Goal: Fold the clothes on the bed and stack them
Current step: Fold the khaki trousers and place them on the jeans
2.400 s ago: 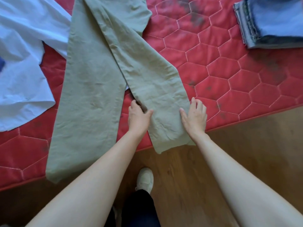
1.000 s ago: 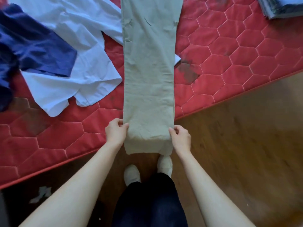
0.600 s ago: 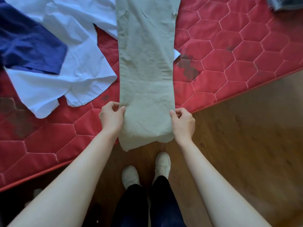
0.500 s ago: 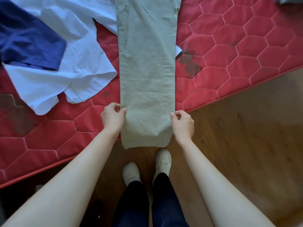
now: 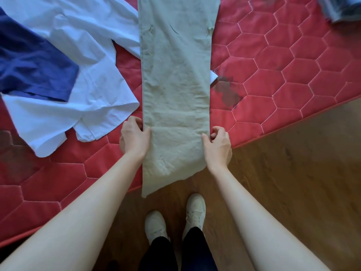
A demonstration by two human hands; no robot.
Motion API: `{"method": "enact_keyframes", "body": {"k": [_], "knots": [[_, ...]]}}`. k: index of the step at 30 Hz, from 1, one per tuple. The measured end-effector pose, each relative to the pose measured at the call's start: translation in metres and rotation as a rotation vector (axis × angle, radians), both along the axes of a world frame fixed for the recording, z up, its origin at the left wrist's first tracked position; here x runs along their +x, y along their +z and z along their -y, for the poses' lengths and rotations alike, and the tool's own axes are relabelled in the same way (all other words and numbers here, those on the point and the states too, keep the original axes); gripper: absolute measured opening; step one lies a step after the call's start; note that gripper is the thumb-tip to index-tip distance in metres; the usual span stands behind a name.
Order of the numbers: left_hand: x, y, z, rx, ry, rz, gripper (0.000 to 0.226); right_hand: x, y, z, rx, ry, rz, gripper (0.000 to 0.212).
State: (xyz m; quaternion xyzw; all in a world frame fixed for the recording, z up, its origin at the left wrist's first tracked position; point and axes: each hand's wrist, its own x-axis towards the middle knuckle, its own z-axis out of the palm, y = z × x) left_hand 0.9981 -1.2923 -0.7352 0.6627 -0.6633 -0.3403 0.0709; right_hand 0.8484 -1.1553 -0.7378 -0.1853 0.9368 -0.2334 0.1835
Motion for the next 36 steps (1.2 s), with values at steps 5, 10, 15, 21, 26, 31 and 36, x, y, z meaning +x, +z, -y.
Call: {"method": "enact_keyframes", "body": {"k": [5, 10, 15, 21, 26, 31, 36], "knots": [[-0.001, -0.008, 0.01, -0.398, -0.574, 0.138, 0.057, -0.009, -0.003, 0.017, 0.06, 0.387, -0.235, 0.049], [-0.037, -0.03, 0.022, -0.363, -0.923, 0.278, 0.054, -0.006, -0.022, 0.082, 0.124, 0.745, -0.293, 0.052], [-0.012, -0.047, 0.005, -0.338, -0.779, 0.261, 0.065, -0.006, -0.047, 0.054, 0.225, 0.622, -0.339, 0.055], [-0.007, -0.037, -0.005, -0.345, -0.729, 0.356, 0.062, -0.008, -0.033, 0.026, 0.261, 0.429, -0.309, 0.058], [-0.073, -0.036, 0.061, -0.452, -0.748, 0.271, 0.059, -0.035, -0.025, 0.13, 0.114, 0.56, -0.378, 0.053], [-0.113, -0.054, 0.123, -0.402, -0.75, 0.301, 0.057, -0.072, -0.046, 0.207, 0.205, 0.702, -0.393, 0.052], [-0.098, -0.053, 0.111, -0.373, -0.568, 0.275, 0.062, -0.092, -0.052, 0.166, 0.233, 0.531, -0.42, 0.058]]}}
